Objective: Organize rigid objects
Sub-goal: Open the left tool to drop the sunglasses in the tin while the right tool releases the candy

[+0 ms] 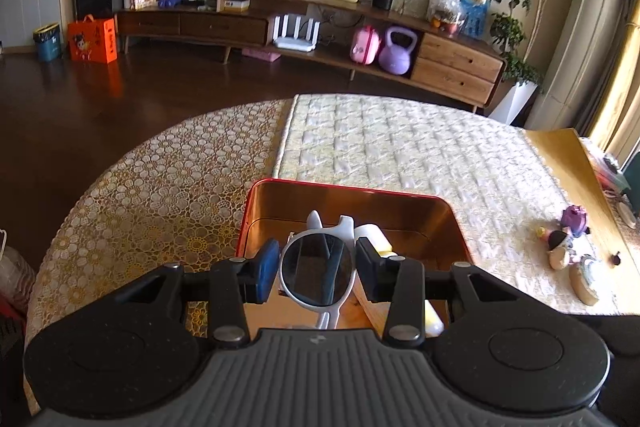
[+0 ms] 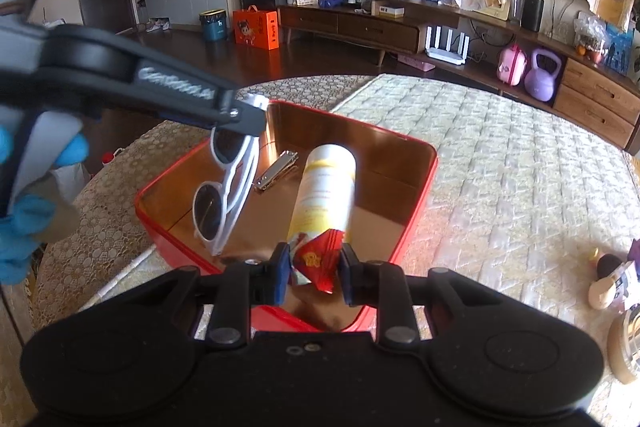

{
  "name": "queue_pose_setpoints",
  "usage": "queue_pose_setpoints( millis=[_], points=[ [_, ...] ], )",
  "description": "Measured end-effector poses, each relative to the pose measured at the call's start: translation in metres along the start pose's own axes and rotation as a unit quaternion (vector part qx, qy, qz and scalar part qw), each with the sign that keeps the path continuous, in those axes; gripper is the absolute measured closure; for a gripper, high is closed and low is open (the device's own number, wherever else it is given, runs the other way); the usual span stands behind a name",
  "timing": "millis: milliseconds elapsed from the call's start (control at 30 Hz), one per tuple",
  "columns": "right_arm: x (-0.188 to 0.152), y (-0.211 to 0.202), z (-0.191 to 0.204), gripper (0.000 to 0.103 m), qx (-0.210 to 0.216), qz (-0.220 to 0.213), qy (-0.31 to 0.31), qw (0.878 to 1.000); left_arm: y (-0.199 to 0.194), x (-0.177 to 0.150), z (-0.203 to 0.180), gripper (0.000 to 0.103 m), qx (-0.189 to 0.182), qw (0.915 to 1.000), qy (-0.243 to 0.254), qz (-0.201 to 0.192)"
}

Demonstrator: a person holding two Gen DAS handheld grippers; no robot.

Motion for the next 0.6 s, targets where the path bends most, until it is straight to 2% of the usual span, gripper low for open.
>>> queue_pose_setpoints(
  millis=[233, 600],
  points=[
    [-0.005, -0.001, -0.002, 0.075, 0.013, -0.001, 0.012, 1.0, 0.03, -0.004, 0.001, 0.062, 0.022, 0.9994, 0.01, 0.025],
    [-0.006, -0.015, 0.002, 0.071, 0.03, -0.015, 0.018, 0.999, 0.047, -0.018, -0.002, 0.062, 0.032, 0.9977, 0.022, 0.055]
  ],
)
Point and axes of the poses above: each gripper's, at about its wrist camera, not at the fingertips, and y roughly the way its jaws point, z to its left, x to its top, the point moved 5 cm from there along y, roughly the way its jaws point, and after that the axes turned 4 degrees about x, right-handed, at the moved point
